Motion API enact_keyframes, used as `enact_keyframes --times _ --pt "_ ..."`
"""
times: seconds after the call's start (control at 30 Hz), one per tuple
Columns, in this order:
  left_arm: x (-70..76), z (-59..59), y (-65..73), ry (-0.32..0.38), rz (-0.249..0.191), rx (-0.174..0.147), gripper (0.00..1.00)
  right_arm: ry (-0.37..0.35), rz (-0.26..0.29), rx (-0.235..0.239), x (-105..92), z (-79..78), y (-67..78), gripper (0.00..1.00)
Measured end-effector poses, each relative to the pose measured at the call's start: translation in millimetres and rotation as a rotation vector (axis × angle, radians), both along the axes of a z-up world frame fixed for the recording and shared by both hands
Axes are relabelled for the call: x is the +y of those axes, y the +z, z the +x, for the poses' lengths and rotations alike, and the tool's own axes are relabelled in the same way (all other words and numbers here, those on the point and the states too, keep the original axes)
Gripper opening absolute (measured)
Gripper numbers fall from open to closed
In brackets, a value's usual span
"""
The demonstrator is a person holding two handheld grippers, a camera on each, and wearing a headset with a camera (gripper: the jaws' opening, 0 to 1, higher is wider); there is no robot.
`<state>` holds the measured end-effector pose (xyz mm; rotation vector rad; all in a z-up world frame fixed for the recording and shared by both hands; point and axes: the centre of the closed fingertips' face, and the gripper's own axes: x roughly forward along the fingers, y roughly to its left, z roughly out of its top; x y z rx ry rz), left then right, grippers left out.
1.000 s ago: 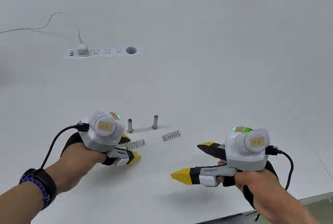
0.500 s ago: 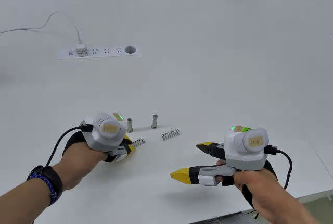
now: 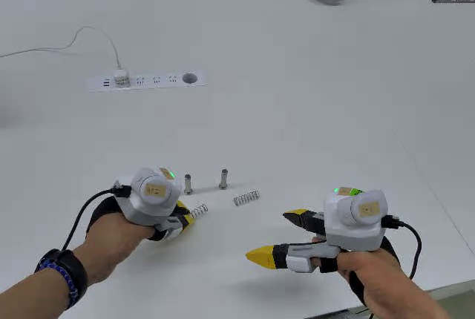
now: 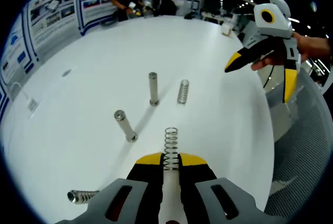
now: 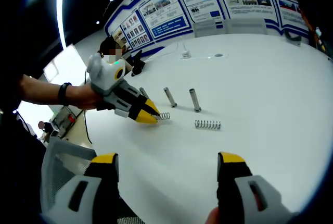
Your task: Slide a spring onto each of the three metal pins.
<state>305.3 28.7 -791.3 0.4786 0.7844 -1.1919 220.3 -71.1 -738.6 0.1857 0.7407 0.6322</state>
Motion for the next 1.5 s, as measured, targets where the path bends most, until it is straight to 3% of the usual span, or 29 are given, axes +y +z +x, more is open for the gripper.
enact_keyframes --times 0.17,0.4,0.97,1.4,1.5 --pt "8.4 -1.2 6.1 0.001 0.006 -0.02 0.11 0.001 0.005 -0.003 2.3 0.6 0.6 0.79" --pt "26.3 -6.0 15.6 0.025 -0.005 -0.021 0.11 0.004 0.014 -0.004 6.5 0.9 1.7 0.79" --pt "66.1 -35.4 24.3 0.087 -0.014 -0.015 0.11 0.019 0.049 0.011 23.2 -1.5 -4.1 0.78" --pt "76.4 -41.0 30.2 0.098 -0.016 -0.024 0.11 0.04 0.07 0.014 39.8 3.4 -4.3 0.77" --pt "76.8 -43.6 30.7 0.098 -0.016 -0.024 0.11 0.031 0.098 0.018 44.5 5.9 -4.0 0.76"
